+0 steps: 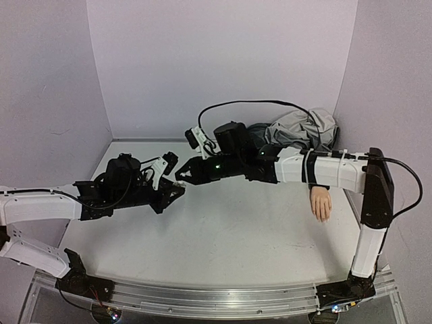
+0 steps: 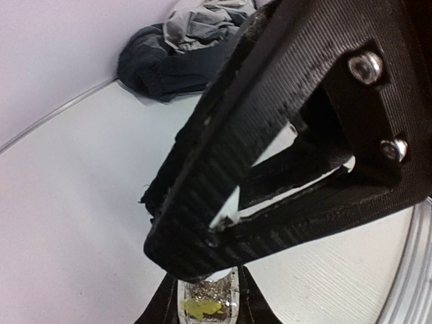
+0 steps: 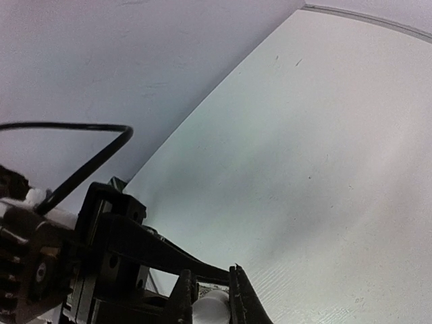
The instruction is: Paint the nails
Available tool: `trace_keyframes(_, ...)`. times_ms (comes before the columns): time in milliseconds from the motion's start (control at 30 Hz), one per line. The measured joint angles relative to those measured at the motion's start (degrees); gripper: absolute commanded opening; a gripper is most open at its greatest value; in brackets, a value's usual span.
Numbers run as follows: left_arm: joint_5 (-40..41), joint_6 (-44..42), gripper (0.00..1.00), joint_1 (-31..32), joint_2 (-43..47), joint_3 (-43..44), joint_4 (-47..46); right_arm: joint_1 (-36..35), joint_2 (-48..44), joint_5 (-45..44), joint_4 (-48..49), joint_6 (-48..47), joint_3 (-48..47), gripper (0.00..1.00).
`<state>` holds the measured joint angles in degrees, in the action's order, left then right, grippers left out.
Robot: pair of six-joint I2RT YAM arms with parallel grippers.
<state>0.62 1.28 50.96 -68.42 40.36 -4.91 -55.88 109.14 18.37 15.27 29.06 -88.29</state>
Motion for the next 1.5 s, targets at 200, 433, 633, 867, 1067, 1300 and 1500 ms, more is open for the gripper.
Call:
trace_keyframes(200,-26.77,0.07,0.00,-4.26,0.33,0.00,2.67,0.81,-5.60,14.03,1.62,-11.72,8.59,0.00)
trace_keyframes(433,-59.87,1.99,0.00,-4.24,-2.29,3.52,3.41,-1.01,-14.32,32.17,5.09,-21.92,17.25,0.00)
trace_keyframes(633,-59.58,2.12,0.00,-4.09,-2.91,4.66,3.30,-1.42,-16.70,28.79,6.73,-23.43,19.15,0.16)
trace_keyframes(867,-35.45,1.09,0.00,-4.15,0.37,3.32,1.66,-1.44,-20.24,12.35,5.29,-20.20,22.16,0.69)
trace_keyframes(1067,-10.80,0.17,0.00,-2.34,3.45,1.01,1.53,-1.84,-21.24,0.22,3.61,-13.62,22.80,0.80)
trace_keyframes(1300,0.74,-1.79,0.00,0.72,3.32,0.96,1.66,-2.03,-17.31,-4.90,2.78,-5.03,16.92,0.73)
trace_keyframes(1500,3.43,-2.21,0.00,1.95,2.32,0.96,1.99,-2.16,-10.80,-5.25,3.19,-0.79,9.73,0.60)
